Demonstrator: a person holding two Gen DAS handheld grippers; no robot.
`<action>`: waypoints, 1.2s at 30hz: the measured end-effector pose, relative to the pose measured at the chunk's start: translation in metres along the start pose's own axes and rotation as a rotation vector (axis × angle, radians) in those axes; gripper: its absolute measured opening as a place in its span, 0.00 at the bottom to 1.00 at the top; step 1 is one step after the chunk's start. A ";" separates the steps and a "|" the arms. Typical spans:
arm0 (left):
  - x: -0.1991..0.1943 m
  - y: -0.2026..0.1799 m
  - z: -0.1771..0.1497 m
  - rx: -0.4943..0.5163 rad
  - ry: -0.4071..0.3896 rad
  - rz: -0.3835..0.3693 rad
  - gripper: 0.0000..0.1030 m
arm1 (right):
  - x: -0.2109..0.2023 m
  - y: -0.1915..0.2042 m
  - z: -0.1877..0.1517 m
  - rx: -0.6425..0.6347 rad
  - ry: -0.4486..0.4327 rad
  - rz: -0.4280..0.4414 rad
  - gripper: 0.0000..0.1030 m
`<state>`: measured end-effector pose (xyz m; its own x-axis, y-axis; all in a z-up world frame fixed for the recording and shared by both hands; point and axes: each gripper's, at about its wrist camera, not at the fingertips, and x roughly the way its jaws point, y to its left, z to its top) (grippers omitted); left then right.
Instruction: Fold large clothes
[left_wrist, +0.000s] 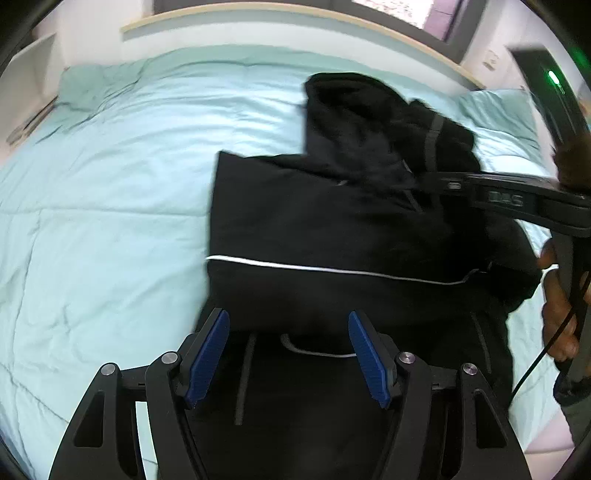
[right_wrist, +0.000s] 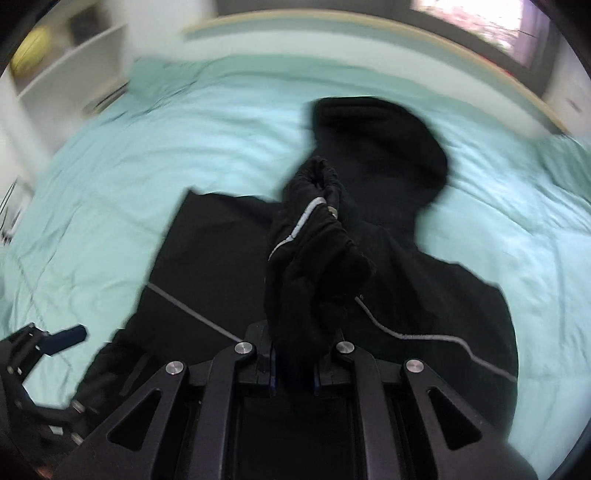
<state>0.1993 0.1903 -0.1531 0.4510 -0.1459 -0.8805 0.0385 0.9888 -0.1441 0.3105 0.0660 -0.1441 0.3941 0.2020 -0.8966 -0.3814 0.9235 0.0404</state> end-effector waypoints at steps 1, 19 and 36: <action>0.003 0.008 -0.001 -0.017 0.002 0.006 0.67 | 0.020 0.019 0.006 -0.030 0.028 0.024 0.14; 0.075 0.050 0.038 -0.133 0.068 -0.163 0.67 | 0.037 -0.072 -0.045 0.126 0.068 0.121 0.55; 0.074 0.062 0.089 -0.260 -0.056 -0.340 0.13 | 0.021 -0.203 -0.148 0.411 0.157 -0.102 0.55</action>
<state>0.3147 0.2437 -0.1873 0.4994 -0.4531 -0.7384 -0.0295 0.8429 -0.5372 0.2730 -0.1653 -0.2365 0.2688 0.0802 -0.9599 0.0289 0.9954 0.0912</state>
